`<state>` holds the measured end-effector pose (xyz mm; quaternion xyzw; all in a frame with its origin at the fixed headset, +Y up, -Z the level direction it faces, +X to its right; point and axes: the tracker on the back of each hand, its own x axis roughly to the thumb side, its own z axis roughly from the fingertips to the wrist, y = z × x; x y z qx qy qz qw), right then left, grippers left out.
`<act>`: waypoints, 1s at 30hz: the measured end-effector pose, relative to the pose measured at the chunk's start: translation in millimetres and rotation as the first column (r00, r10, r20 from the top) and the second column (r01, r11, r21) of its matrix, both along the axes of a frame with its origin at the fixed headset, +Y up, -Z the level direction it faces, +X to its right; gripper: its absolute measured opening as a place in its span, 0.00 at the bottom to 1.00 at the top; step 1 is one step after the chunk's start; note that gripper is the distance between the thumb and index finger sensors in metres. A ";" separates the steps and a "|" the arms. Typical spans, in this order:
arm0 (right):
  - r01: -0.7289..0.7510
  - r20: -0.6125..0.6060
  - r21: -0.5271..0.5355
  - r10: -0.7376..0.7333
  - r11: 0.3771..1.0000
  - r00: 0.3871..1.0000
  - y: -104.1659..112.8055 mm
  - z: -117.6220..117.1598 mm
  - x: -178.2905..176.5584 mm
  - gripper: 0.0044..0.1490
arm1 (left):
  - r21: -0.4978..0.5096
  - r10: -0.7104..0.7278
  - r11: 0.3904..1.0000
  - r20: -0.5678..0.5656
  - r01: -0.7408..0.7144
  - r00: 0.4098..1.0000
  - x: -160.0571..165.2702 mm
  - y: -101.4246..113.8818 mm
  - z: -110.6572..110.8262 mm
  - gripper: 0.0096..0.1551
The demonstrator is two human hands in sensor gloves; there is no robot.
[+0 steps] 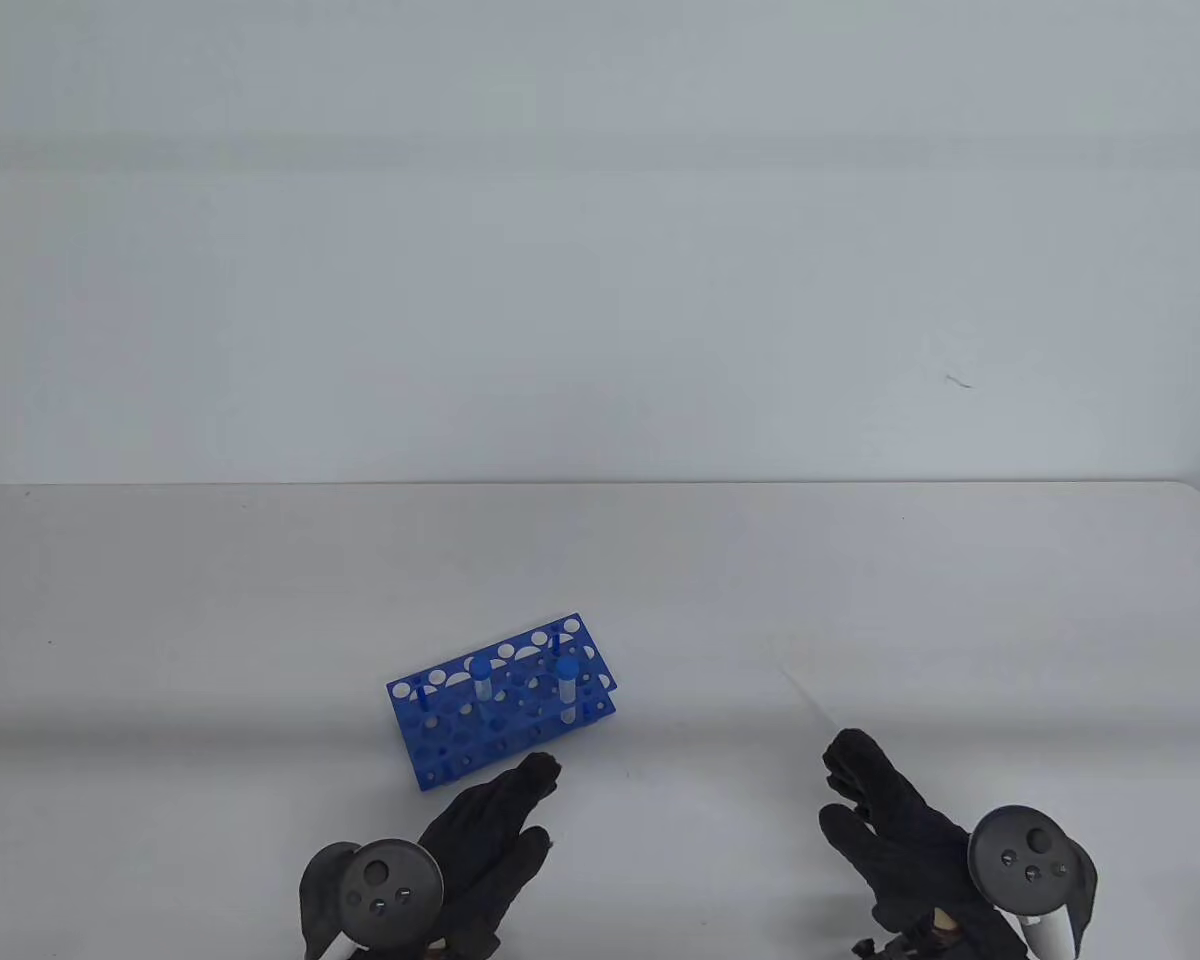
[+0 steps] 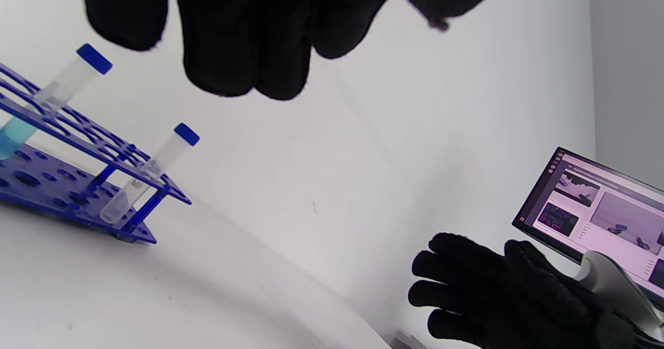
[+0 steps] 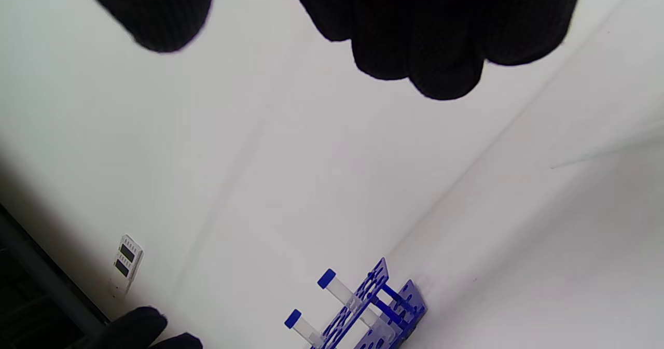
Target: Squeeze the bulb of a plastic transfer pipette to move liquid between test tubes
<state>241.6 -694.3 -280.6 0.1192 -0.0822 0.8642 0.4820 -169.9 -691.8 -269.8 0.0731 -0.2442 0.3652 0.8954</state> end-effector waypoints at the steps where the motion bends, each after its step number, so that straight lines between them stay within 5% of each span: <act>1: 0.000 -0.002 0.000 0.000 1.000 1.000 0.0 0.1 -0.1 0.52 | -0.001 0.001 1.000 0.000 -0.001 1.000 -0.1 0.0 0.0 0.40; 9: -0.001 -0.006 0.000 0.001 1.000 1.000 -0.5 0.1 -0.2 0.52 | -0.003 0.007 1.000 -0.006 -0.007 1.000 -2.6 1.3 -0.8 0.40; 15: -0.007 -0.009 -0.001 0.007 1.000 1.000 -0.8 -0.1 -0.4 0.52 | 0.146 -0.004 0.989 -0.088 0.017 0.996 -21.5 18.0 -1.0 0.44; 21: -0.002 -0.014 -0.004 0.002 1.000 1.000 -0.7 -0.2 -0.8 0.52 | 0.206 -0.164 0.953 -0.269 0.223 0.949 -47.8 36.1 -5.5 0.61; 25: -0.003 -0.024 -0.003 0.003 1.000 1.000 -0.9 -0.4 -1.1 0.52 | 0.041 -0.458 0.868 -0.317 0.495 0.830 -59.5 41.8 -29.8 0.73; 28: -0.002 -0.031 -0.005 0.001 1.000 1.000 -0.9 -0.6 -1.4 0.53 | -0.112 -0.626 0.776 -0.247 0.620 0.739 -61.8 34.9 -59.4 0.77; 30: -0.003 -0.031 -0.003 0.003 1.000 1.000 -0.8 -0.5 -1.3 0.53 | -0.186 -0.662 0.750 -0.179 0.635 0.728 -61.2 25.0 -78.5 0.78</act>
